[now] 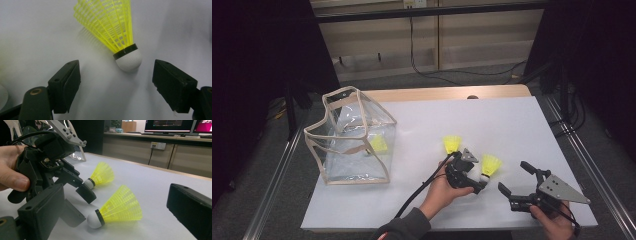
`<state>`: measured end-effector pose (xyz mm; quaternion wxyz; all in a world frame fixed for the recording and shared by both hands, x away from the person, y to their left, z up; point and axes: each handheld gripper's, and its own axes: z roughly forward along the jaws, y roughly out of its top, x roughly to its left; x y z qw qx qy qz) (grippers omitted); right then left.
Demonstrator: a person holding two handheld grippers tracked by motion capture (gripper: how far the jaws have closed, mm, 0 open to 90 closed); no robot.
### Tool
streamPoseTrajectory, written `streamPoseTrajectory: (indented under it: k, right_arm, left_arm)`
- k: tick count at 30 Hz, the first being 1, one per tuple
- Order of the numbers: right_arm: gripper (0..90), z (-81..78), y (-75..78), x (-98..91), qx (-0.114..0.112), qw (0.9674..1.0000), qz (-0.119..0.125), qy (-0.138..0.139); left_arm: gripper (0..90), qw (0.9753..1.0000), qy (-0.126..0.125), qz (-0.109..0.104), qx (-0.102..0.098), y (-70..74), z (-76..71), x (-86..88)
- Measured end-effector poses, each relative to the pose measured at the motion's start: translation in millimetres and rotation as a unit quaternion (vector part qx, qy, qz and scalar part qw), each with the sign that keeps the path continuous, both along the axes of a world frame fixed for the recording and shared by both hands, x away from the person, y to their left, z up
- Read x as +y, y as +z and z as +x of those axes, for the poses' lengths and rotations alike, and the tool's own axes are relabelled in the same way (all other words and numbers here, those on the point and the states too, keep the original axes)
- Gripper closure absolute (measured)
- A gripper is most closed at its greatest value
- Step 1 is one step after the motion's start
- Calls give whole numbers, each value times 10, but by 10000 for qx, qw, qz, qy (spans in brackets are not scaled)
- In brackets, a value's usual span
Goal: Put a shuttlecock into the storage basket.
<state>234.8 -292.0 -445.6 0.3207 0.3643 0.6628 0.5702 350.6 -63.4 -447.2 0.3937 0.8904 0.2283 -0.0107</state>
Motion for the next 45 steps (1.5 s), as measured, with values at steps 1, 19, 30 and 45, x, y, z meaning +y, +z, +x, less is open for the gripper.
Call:
streamPoseTrajectory:
  k: [1,19,30,45]
  right_arm:
    - [15,-1,1,0,-3,10000,6,-1]
    - [15,-8,2,-10,11,10000,66,-14]
    - [15,-7,-2,-14,10,10000,77,-3]
    - [15,-6,-3,-16,24,10000,65,-10]
  left_arm:
    - [238,10000,-13,20,-6,3,-3,-5]
    - [311,10000,-5,3,-35,-22,2,-141]
    - [381,9998,125,5,-159,-51,10,-203]
    - [505,9995,252,29,-191,-51,3,-254]
